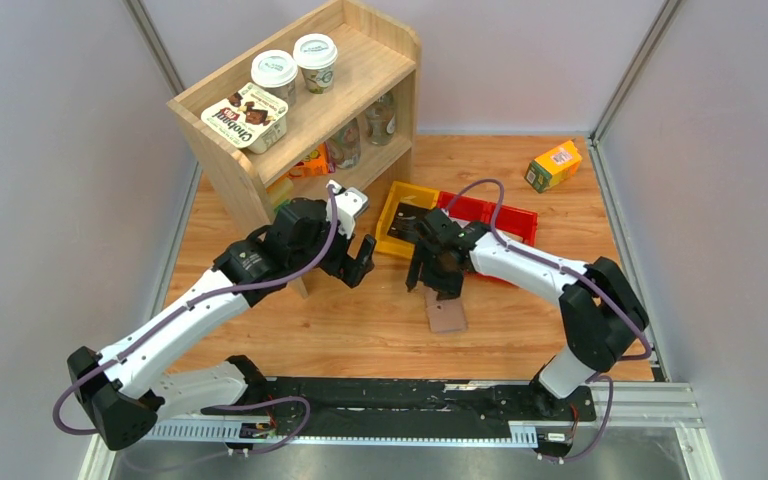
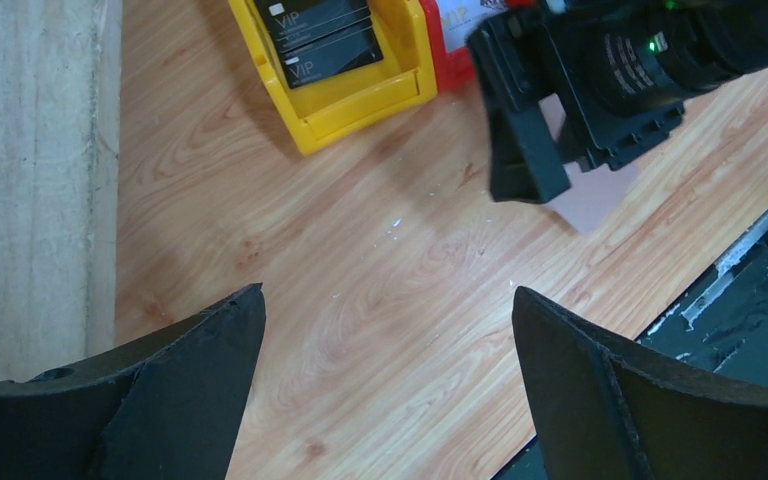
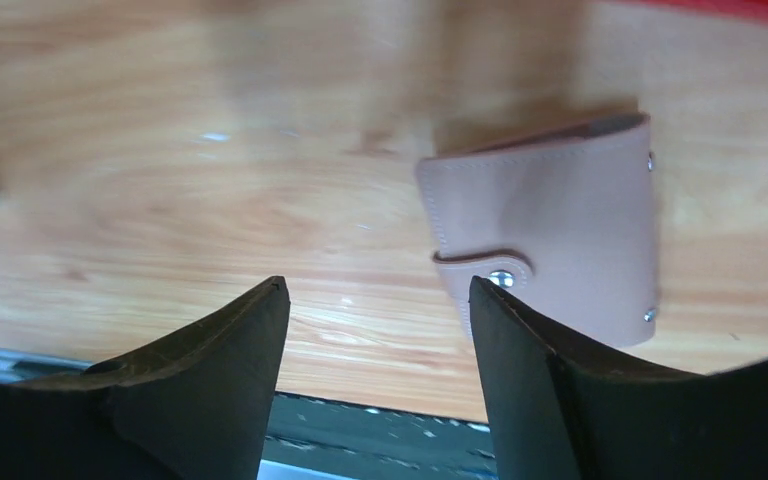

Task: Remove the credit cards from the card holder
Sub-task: Move the card holder to the center of the board, then move the storage box to the center of the board, then open the card holder at the center of the board.

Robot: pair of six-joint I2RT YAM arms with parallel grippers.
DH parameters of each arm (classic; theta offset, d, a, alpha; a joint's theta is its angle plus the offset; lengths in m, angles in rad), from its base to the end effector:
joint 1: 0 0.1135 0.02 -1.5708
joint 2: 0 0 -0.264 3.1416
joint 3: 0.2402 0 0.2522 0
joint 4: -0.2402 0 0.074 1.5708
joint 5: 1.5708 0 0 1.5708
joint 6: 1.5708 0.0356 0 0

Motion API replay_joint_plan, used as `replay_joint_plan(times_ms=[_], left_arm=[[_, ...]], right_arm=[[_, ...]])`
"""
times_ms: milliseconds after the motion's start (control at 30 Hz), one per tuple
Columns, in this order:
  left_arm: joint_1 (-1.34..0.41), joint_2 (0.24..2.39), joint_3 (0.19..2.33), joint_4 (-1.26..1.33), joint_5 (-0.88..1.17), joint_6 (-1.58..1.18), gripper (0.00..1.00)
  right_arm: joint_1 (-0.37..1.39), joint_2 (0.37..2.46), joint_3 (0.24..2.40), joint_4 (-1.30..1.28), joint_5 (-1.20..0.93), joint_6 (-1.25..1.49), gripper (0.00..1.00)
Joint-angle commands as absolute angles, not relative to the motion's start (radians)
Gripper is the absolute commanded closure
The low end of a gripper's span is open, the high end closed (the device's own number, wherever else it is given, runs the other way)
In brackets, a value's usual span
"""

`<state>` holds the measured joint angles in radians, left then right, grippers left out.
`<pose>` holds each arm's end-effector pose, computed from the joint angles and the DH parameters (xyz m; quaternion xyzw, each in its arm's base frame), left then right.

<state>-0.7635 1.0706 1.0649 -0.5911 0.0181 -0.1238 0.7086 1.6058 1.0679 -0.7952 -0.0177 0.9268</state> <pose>0.1652 -0.1590 0.3422 0.2819 0.8376 -0.2081 0.4192 0.2245 0.1932 0.1968 0.1071 0.9871 0.0925 0.0747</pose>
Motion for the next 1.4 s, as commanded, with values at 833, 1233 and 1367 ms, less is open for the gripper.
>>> replay_joint_plan(times_ms=[833, 1233, 1367], left_arm=[[-0.925, 1.207, 1.02, -0.414, -0.061, -0.5, 0.0], [-1.049, 1.423, 1.049, -0.455, -0.27, -0.839, 0.0], [-1.074, 1.428, 1.029, -0.491, -0.322, -0.943, 0.0]], right_arm=[[0.324, 1.461, 0.932, -0.454, -0.152, 0.488, 0.26], [0.373, 1.172, 0.555, -0.313, -0.354, 0.545, 0.28], [0.406, 1.163, 0.523, -0.322, -0.344, 0.546, 0.3]])
